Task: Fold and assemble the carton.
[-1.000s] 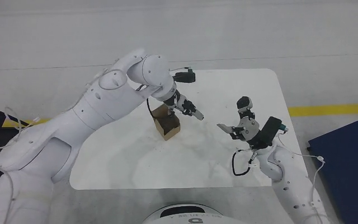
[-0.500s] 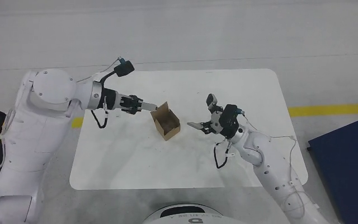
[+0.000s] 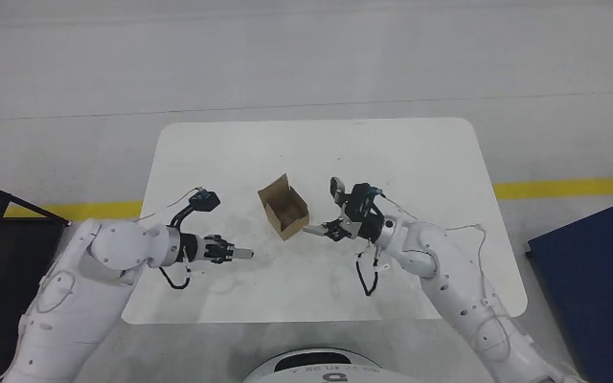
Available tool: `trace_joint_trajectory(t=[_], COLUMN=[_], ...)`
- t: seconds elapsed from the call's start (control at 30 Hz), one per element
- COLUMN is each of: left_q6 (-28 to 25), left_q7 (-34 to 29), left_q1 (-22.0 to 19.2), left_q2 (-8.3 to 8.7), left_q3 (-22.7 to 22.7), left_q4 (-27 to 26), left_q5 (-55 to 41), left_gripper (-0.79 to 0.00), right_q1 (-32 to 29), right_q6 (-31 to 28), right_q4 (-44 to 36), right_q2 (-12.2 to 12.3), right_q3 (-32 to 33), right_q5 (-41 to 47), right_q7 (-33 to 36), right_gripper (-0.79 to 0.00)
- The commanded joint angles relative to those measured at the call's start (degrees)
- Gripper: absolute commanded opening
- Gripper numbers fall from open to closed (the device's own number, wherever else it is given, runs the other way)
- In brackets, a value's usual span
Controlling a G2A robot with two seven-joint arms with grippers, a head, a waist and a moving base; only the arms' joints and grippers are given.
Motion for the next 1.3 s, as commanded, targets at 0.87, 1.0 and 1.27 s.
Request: trace_joint_trajectory(t=[0.87,1.0,1.27], left_q6=[1.85,1.17,2.19], left_q7=[18.49,18.65,18.40], left_q1=[-11.73,-12.99,-16.90], left_q2=[-3.38,-3.96,-5.68], left_q3=[12.56,14.54,20.18], left_q4=[14.63,14.02,13.22], left_q5=[8.06,7.69,7.26], left_gripper=[0.000,0.000,0.000], right_q1=[2.48,-1.76,-4.43], right_q6=[-11.19,-2.13,7.79], right_q4=[-2.22,-5.94,-7.47], right_q2=[1.56,2.25,2.25], right_q3=[-2.41,2.28,3.46], right_q5=[14.25,8.97,4.90], right_q7=[20.64,15.82,13.41], right_gripper=[0.000,0.000,0.000])
